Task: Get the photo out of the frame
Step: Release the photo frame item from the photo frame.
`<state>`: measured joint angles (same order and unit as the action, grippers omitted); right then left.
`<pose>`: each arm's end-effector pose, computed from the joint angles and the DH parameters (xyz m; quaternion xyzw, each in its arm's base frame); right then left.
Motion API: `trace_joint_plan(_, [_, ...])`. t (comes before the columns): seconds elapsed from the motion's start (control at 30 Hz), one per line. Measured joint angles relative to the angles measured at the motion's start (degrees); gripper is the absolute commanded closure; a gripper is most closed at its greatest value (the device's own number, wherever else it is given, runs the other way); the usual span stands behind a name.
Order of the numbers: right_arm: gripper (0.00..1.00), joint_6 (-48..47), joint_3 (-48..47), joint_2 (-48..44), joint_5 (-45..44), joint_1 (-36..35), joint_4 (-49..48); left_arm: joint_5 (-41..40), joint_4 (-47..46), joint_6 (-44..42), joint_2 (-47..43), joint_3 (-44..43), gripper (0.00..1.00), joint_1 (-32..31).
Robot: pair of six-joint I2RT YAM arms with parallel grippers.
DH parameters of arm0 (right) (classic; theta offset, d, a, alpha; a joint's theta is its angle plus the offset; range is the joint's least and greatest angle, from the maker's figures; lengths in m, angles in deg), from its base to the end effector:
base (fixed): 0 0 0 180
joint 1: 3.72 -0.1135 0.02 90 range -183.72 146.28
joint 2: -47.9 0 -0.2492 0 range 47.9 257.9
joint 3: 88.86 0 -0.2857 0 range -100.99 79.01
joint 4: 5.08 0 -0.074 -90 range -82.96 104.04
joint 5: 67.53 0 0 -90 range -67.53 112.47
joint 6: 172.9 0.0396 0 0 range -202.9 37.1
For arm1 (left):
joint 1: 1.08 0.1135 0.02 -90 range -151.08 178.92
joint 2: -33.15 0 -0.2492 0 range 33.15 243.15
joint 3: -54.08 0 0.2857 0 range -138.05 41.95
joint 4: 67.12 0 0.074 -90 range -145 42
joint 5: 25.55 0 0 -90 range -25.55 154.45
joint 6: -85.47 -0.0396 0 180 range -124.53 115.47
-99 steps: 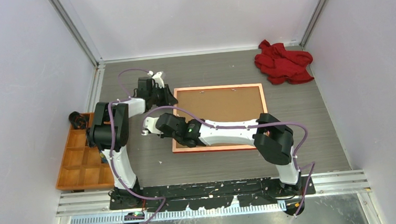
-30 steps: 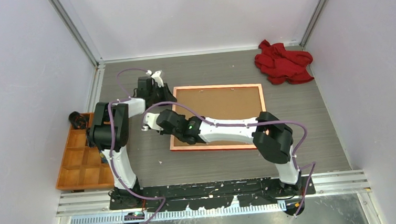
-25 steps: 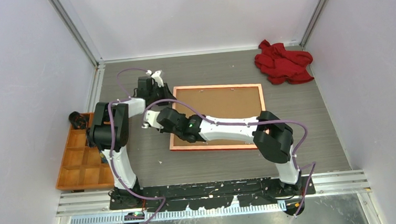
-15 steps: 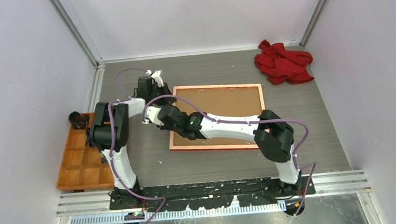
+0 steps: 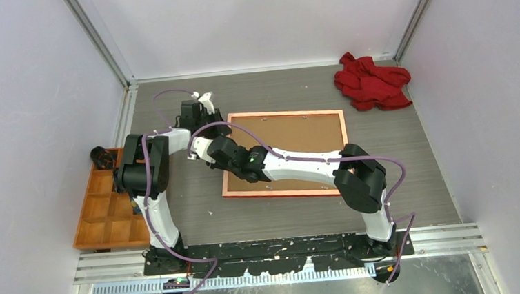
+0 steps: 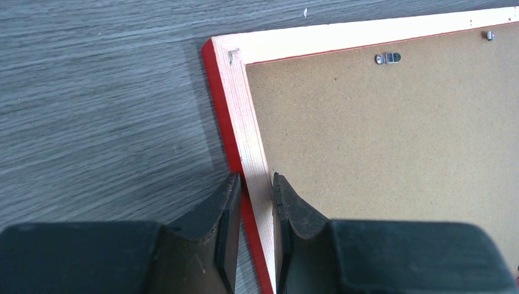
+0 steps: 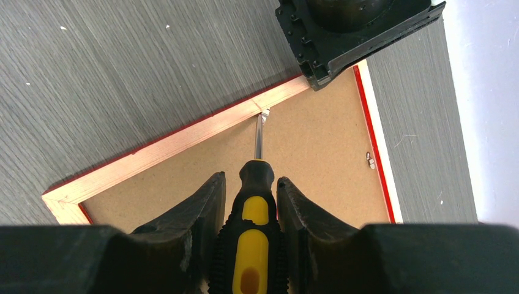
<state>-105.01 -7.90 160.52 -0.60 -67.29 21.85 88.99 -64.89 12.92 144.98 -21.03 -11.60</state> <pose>0.2264 0.4207 0.2047 -0.5437 0.7094 -0.0247 0.4479 0.4171 -0.0942 0.1048 0.0381 0.8857 -0.2878 0.3622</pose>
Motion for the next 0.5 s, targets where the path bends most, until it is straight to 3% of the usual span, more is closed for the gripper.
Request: trace_joint_plan(0.5, [0.99, 0.8, -0.3, 0.0, -0.1, 0.1, 0.4, 0.0, 0.0, 0.0, 0.0, 0.0, 0.99, 0.0])
